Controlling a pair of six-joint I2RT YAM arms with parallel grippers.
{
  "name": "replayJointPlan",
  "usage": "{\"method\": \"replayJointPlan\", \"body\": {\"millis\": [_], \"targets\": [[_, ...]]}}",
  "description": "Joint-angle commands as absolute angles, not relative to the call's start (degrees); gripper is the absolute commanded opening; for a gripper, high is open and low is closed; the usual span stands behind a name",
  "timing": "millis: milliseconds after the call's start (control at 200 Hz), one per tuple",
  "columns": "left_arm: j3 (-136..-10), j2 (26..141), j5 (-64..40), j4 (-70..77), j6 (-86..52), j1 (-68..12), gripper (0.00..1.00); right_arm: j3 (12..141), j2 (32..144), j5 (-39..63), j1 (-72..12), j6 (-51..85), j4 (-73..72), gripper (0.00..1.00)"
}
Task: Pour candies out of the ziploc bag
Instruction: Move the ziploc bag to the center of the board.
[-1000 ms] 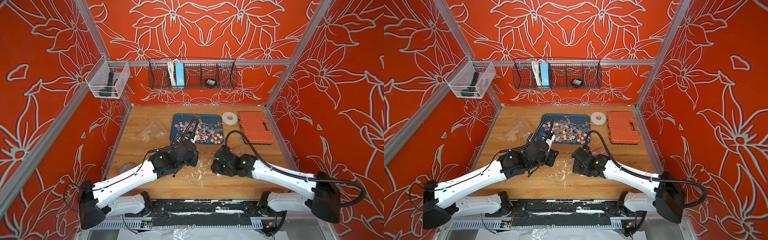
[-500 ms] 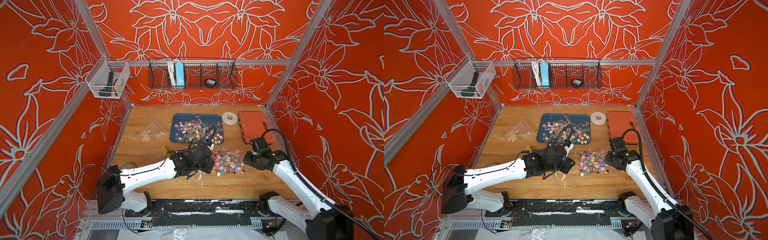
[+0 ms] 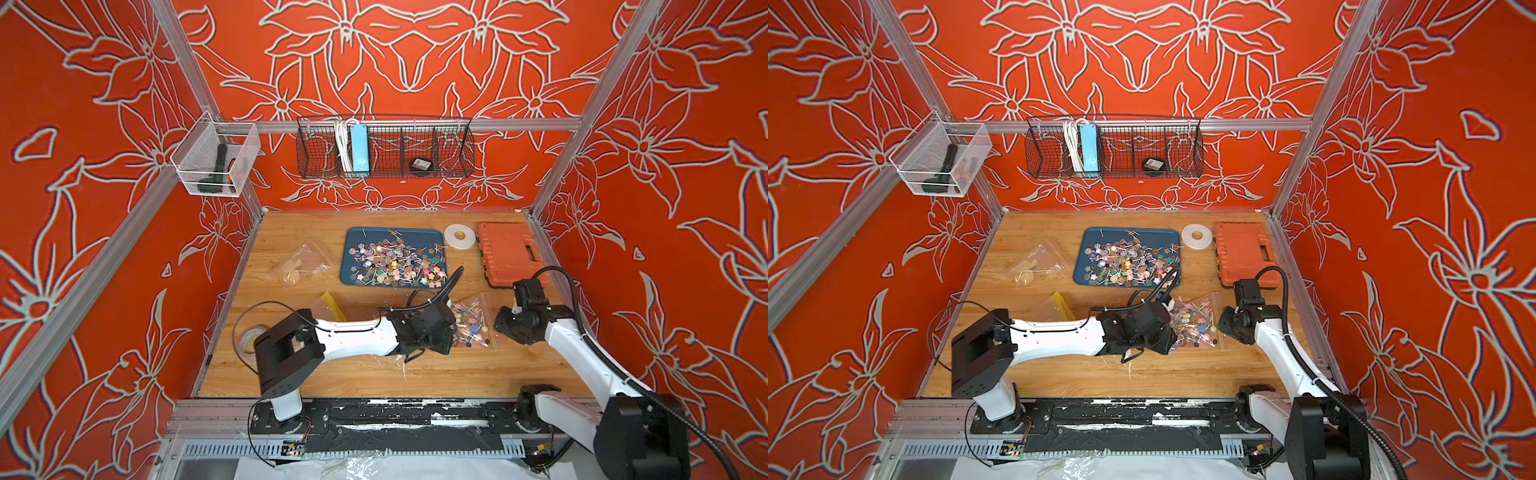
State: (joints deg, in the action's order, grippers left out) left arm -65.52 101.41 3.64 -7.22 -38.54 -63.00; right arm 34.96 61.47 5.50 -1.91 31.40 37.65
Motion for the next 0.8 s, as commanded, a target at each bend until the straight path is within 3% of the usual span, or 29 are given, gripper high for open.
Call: {"method": "replayJointPlan", "body": {"millis": [0, 155, 350, 796], "targets": [[-69.68, 104.81, 10.78, -13.53, -41.22, -62.89, 0.33, 34.95, 60.49, 8.65, -1.34, 28.62, 36.75, 0.44], [-70.27, 107.39, 9.93, -12.13, -42.30, -62.32, 0.40, 34.68, 59.96, 9.83, -1.27, 28.04, 36.31, 0.44], [-71.27, 108.86, 5.60, -5.09, -40.16, -62.36, 0.40, 34.71, 61.56, 9.34, -1.32, 28.03, 35.61, 0.44], [-83.20, 118.28, 4.31, -5.14, -33.97, -62.33, 0.38, 34.21, 65.82, 11.56, -1.32, 28.04, 32.25, 0.46]]}}
